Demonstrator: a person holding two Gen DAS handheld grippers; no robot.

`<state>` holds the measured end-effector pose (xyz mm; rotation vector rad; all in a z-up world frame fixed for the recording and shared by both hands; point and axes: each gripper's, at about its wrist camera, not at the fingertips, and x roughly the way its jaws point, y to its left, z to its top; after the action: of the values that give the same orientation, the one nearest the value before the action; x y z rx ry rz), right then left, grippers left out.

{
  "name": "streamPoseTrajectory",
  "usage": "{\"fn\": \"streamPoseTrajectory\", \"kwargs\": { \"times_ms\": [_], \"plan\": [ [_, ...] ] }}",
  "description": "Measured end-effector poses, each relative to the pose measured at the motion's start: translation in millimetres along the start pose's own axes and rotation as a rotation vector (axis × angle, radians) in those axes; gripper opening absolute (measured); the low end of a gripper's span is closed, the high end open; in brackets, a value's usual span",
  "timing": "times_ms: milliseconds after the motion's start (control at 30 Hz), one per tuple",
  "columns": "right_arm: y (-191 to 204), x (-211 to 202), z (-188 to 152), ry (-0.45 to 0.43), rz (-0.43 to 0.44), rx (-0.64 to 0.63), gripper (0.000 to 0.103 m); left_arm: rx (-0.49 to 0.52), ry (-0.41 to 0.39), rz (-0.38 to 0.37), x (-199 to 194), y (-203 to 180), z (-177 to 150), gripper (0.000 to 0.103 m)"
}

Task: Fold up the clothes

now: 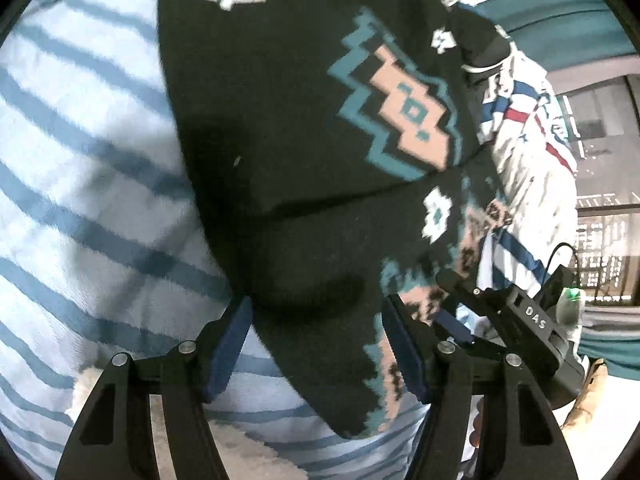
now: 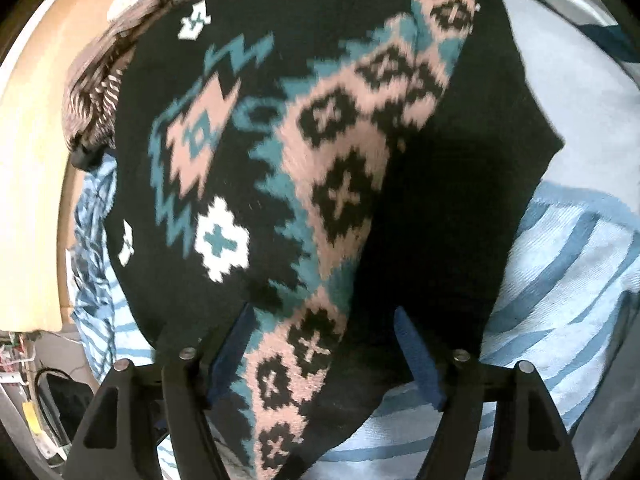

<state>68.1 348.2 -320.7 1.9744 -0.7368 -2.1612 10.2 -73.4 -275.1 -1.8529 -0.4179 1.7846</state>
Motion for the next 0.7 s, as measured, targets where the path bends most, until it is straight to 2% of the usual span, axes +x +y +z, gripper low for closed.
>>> {"fn": "streamPoseTrajectory", "kwargs": {
  "times_ms": [133,567,700],
  "plan": [
    [4,2,-1,0.001,-0.016,-0.021,0.077,-0.068,0.053,-0.028,10,18,-8,0.068],
    [2,-2,-5,0.017,-0.024,-0.015,0.08,-0.12,-0.034,-0.075,-20,28,-13,0.07],
    [7,-1,-5,0.019,-0.034,-0.004,0.08,-0.138,-0.071,-0.074,-30,33,-8,0.077]
  ]
}}
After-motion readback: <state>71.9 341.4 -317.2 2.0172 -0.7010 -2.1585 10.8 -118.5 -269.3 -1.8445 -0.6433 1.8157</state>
